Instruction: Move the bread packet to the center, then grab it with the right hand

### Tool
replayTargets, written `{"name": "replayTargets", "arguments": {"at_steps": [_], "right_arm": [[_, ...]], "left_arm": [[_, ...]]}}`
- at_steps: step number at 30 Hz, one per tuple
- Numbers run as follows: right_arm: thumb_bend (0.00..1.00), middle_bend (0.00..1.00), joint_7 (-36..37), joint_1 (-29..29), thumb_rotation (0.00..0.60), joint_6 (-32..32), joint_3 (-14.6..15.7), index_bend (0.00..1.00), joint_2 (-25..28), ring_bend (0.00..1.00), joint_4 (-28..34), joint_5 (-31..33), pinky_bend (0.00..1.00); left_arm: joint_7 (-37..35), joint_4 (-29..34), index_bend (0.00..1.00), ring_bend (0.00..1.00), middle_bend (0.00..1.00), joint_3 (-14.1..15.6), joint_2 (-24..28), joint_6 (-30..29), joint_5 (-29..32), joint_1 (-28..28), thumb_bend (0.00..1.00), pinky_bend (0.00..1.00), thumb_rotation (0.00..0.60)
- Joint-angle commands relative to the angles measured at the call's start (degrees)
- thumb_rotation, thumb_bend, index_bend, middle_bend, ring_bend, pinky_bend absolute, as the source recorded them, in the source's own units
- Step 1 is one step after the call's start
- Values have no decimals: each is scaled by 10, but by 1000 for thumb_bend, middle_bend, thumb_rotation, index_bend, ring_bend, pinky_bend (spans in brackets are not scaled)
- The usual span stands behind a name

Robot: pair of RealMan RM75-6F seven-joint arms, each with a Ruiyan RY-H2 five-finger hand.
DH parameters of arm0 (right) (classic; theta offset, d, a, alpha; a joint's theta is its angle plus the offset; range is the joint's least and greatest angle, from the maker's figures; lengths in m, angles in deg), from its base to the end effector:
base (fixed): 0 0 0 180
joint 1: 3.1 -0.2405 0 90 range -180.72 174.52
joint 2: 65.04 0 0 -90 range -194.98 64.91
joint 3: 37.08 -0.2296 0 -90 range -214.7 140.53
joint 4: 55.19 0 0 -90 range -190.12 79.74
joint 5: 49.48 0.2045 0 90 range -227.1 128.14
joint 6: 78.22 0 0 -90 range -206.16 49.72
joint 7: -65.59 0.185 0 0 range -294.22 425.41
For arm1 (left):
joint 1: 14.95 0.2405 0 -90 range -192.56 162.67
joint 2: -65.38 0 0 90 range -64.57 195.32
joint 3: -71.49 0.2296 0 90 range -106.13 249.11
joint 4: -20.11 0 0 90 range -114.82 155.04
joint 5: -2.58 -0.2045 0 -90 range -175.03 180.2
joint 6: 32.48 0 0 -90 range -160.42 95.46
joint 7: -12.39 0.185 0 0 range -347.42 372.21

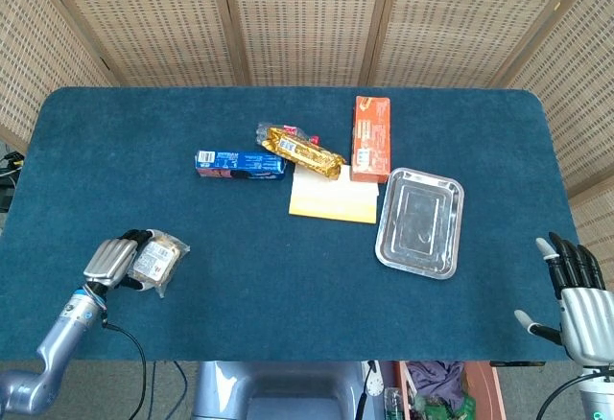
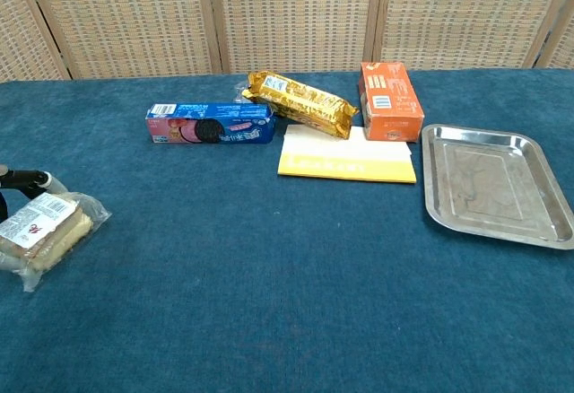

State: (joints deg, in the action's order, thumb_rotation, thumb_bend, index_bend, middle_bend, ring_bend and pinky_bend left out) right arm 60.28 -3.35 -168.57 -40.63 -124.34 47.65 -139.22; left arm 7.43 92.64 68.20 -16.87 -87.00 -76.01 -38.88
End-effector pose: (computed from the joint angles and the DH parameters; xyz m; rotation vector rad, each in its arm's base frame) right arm -0.2537 -0.1980 0.1746 1.3405 -0.8518 0.9522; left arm -0.2864 0.3065 0.0109 -1.7025 -1.1853 -0.7440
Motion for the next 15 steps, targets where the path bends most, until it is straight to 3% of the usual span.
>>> {"name": "replayTargets", "arguments": {"at_steps": [1,4,9,15], "right_arm": [[0,0,4,0,600,0,0,0,1,0,0,1,0],[0,0,10,1,600,-1,-2,0,3,0,1,4,0],[0,0,6,0,600,-1,-3,0,5,0,0,8,0],[0,0,-10,1,600,-2,-8,0,2,0,1,19,0]], "left_arm": [[-10,8,527,383,531,-6,7,-17,-1,2,0,543,600],[-28,21,538,386,534,-14,16,-43,-11,4,0,545,600],[-60,103,538,386,534,-41,56,-75,-59,-25,0,542,600],[20,148,538,386,533,-87,44,9,-66,-132,0,539,600]]}}
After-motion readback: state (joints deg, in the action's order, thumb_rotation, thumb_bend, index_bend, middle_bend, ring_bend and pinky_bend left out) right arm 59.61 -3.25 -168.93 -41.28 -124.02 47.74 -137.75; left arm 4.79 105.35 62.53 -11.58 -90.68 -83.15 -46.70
